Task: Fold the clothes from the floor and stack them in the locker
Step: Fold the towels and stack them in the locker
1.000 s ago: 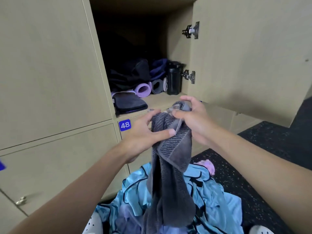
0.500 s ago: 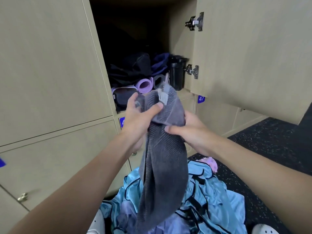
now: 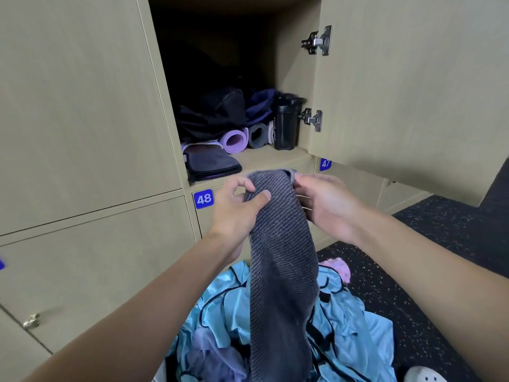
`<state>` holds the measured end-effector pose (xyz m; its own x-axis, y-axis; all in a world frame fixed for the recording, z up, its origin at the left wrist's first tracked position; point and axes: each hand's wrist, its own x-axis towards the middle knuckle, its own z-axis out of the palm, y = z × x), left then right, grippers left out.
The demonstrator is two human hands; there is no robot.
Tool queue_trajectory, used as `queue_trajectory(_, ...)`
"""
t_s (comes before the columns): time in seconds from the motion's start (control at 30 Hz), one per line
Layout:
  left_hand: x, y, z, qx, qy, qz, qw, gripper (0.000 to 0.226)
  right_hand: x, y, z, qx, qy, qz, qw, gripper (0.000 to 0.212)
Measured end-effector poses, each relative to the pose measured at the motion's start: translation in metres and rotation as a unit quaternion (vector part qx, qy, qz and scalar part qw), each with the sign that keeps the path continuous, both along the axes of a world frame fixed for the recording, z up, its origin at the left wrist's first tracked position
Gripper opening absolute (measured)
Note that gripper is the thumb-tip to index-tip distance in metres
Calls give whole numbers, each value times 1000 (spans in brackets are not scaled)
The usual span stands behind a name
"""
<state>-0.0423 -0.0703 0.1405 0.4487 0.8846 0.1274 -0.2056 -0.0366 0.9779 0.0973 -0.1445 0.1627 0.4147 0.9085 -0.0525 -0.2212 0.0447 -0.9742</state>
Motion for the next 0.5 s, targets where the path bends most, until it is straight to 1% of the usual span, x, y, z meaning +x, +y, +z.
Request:
queue_trajectory(0.07,2,1,-1,7,8,17,1000,19,2,1,-1,13,32,-17,999,14)
queue_trajectory(0.1,3,2,-2,10,12,21,1000,16,2,1,-2,14,30,-19,999,10)
queue_trajectory(0.2,3,4,-3,27,34,25,999,15,-1,-1,-7,9,-10,-10,1000,16)
queue_trajectory(0.3,1,1,1,28,40,-4,999,17,-5,-2,-5,1,-59,-1,998,7)
queue_trajectory(0.33,0,-2,3,24,37,-21,999,18,-7,-3,-5,0,-66,-5,998,6)
queue_trajectory(0.4,-1,-8,5,31,44,-54,997,28,-8,-2,-8,0,-95,-22,995,6)
queue_trajectory(0.47,0,-9,3,49,65,-51,995,36,-9,-1,-9,-2,-121,-47,991,11)
queue_trajectory(0.5,0,-10,2,59,74,-37,995,35,-8,0,-10,-1,-125,-59,990,15)
